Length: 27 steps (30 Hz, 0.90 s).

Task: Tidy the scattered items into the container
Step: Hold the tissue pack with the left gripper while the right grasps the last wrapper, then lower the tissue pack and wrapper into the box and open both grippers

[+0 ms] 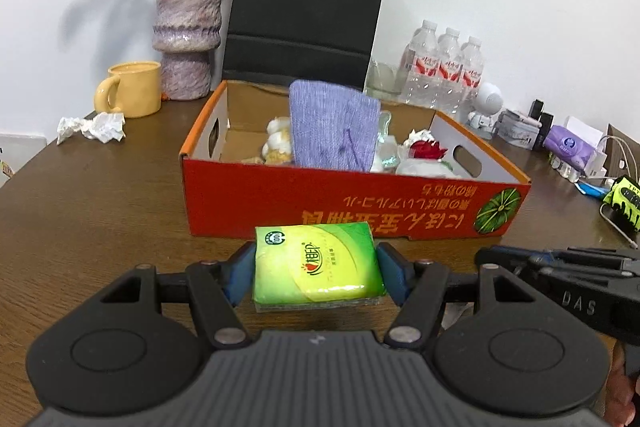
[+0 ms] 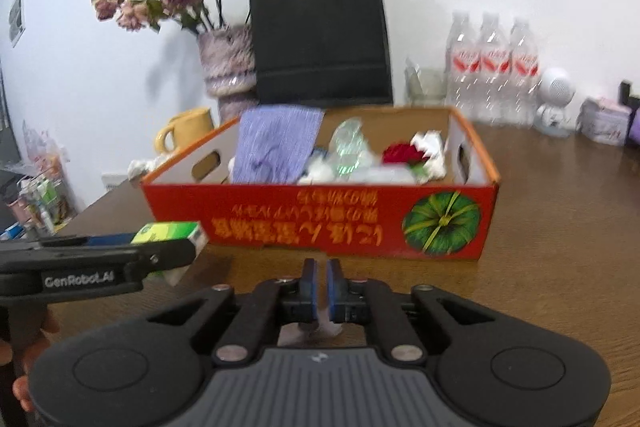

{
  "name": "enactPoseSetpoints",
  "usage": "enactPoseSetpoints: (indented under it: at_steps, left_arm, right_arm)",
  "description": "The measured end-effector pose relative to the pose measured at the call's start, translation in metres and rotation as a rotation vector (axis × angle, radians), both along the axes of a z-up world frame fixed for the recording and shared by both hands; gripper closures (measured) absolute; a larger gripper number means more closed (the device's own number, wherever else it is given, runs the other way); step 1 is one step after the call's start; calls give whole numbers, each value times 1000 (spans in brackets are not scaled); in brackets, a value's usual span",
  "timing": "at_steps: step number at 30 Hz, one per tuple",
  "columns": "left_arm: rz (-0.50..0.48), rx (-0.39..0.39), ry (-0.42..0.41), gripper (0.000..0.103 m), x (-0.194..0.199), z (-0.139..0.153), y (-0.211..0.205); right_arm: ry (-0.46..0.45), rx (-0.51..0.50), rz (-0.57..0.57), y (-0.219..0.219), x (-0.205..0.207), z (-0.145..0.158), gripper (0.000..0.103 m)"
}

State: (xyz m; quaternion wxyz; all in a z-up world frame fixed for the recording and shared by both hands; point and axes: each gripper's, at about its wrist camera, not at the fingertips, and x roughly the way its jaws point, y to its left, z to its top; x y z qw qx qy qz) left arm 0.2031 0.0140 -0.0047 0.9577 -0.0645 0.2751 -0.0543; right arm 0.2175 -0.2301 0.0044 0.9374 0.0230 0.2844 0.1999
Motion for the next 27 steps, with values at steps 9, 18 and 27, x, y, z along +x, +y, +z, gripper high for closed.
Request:
enactPoseSetpoints:
  at_steps: [9, 18, 27]
  left_arm:
    - [12, 8, 20, 37, -4, -7, 9]
    - [-11, 16, 85, 37, -1, -22, 11]
    - [-12, 43, 79, 37, -1, -24, 7]
  right_arm:
    - [93, -126, 52, 22, 5, -23, 32]
    - [65, -117, 46, 16, -1, -23, 73]
    - [57, -68, 40, 5, -7, -21, 98]
